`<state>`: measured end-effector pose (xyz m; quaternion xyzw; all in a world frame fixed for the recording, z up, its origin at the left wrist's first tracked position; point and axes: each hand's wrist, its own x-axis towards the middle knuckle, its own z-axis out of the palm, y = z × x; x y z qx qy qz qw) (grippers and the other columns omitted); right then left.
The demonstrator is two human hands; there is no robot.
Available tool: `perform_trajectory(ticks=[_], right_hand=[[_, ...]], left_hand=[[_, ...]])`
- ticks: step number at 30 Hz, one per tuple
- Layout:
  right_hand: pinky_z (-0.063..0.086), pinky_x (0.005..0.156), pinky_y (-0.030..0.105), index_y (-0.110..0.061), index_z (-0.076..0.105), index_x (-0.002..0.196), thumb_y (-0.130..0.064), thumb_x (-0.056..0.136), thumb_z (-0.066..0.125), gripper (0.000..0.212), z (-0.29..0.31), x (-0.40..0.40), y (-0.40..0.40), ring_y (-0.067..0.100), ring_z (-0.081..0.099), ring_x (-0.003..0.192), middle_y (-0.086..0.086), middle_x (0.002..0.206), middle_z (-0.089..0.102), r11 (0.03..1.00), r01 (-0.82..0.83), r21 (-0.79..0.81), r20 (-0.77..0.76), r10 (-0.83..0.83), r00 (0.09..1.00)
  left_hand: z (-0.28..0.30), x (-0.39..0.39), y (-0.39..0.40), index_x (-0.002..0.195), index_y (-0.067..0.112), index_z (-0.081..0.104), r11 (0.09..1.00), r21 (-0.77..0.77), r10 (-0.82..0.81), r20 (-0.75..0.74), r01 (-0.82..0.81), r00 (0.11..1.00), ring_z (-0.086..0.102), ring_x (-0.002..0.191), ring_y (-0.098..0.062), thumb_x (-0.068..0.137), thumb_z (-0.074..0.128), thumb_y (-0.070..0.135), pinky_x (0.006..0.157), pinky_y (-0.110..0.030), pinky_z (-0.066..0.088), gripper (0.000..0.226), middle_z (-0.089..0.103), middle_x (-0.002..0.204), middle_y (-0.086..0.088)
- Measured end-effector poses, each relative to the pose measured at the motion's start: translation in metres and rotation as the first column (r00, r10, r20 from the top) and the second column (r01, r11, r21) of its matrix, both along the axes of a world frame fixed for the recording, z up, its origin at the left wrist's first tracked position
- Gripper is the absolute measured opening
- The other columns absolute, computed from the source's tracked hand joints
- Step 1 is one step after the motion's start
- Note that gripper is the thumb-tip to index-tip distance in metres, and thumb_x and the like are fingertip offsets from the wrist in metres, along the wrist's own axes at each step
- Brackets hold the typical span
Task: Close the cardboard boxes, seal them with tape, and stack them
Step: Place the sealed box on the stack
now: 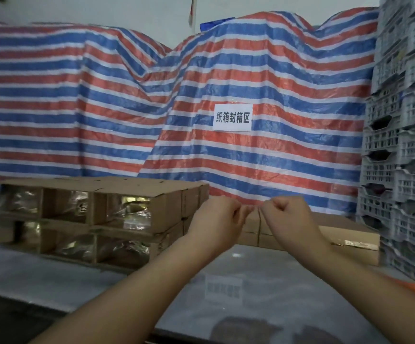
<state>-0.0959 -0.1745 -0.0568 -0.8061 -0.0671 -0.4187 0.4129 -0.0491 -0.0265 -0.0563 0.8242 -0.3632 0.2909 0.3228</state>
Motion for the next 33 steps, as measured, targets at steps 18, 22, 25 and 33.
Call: perform_trajectory(ticks=[18,22,25,33], right_hand=[[0.034,0.103,0.038,-0.033,0.048,0.133,-0.055,0.087,0.053,0.05,0.018,0.138,0.128,0.014,0.043,0.124,-0.009,0.13,0.051,0.903,-0.134,-0.409,-0.169,0.07,0.983],[0.018,0.119,0.06,-0.031,0.028,0.151,-0.063,0.084,0.054,0.079,0.014,0.168,0.151,0.021,0.024,0.146,-0.006,0.156,0.032,0.88,-0.137,-0.456,-0.245,0.024,0.969],[0.02,0.118,0.062,-0.027,0.021,0.156,-0.06,0.084,0.06,0.088,0.005,0.185,0.165,0.023,0.02,0.148,-0.003,0.159,0.026,0.872,-0.154,-0.464,-0.29,0.014,0.957],[0.05,0.1,0.038,-0.017,0.065,0.121,-0.019,0.095,0.055,0.027,-0.005,0.191,0.173,0.017,0.055,0.111,-0.002,0.114,0.062,0.901,-0.113,-0.418,-0.119,0.069,0.991]], left_hand=[[0.011,0.131,0.173,0.148,0.028,0.036,0.772,-0.018,0.634,0.101,-0.635,0.767,0.029,0.143,-0.021,0.097,0.046,0.036,0.119,-0.047,0.022,0.053,0.035,0.155,0.0],[0.006,0.162,0.201,0.154,0.032,0.019,0.679,0.208,0.699,0.113,-0.704,0.707,0.015,0.149,-0.024,0.085,0.067,0.031,0.121,-0.047,0.01,0.085,0.018,0.162,-0.002],[-0.001,0.174,0.212,0.155,0.032,0.017,0.69,0.345,0.65,0.093,-0.636,0.755,0.009,0.151,-0.021,0.081,0.07,0.023,0.121,-0.046,0.002,0.092,0.015,0.163,0.0],[0.002,0.179,0.219,0.131,0.029,0.054,0.711,0.16,0.651,0.217,-0.684,0.727,0.049,0.125,-0.014,0.096,0.055,0.021,0.11,-0.034,0.029,0.036,0.058,0.133,0.006]])
